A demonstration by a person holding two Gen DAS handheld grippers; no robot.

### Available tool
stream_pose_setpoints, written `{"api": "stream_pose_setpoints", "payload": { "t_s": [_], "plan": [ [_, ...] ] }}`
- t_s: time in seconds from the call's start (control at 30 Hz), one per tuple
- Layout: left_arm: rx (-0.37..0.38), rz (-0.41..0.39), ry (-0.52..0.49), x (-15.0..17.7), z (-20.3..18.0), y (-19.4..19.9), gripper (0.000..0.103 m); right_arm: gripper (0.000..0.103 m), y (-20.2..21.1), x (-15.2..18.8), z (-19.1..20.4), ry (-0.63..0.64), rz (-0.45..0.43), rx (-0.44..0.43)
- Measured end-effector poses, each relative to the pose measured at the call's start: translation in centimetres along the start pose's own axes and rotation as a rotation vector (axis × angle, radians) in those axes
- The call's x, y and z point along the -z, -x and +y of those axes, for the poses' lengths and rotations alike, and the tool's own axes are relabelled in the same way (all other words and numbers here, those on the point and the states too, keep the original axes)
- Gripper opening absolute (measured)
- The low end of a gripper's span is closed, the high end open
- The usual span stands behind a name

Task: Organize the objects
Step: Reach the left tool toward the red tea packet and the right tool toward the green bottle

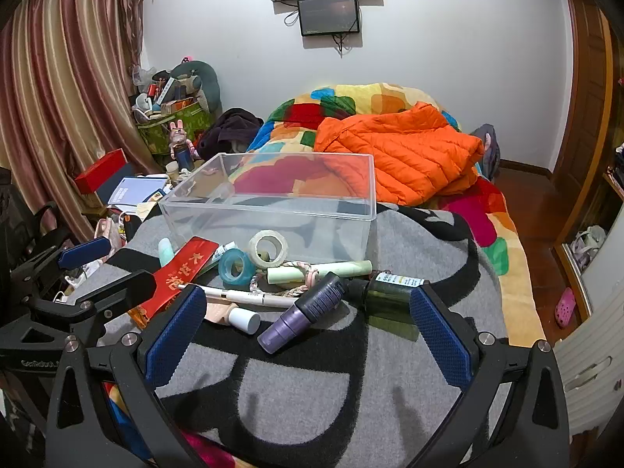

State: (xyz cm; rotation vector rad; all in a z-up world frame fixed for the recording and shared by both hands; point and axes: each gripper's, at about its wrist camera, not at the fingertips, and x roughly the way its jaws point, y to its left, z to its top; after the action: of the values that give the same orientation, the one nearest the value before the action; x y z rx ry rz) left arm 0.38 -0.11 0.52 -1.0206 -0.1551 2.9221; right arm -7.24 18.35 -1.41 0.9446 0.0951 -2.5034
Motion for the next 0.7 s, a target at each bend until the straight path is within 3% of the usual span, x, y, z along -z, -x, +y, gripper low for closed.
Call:
{"api": "stream_pose_setpoints", "payload": {
  "t_s": [0.7],
  "plan": [
    [0.014, 0.01, 0.0, 0.08, -0.04, -0.14, 0.103, 0.103, -0.47, 0.11, -0.1, 0.006, 0.011, 0.004]
  ]
}}
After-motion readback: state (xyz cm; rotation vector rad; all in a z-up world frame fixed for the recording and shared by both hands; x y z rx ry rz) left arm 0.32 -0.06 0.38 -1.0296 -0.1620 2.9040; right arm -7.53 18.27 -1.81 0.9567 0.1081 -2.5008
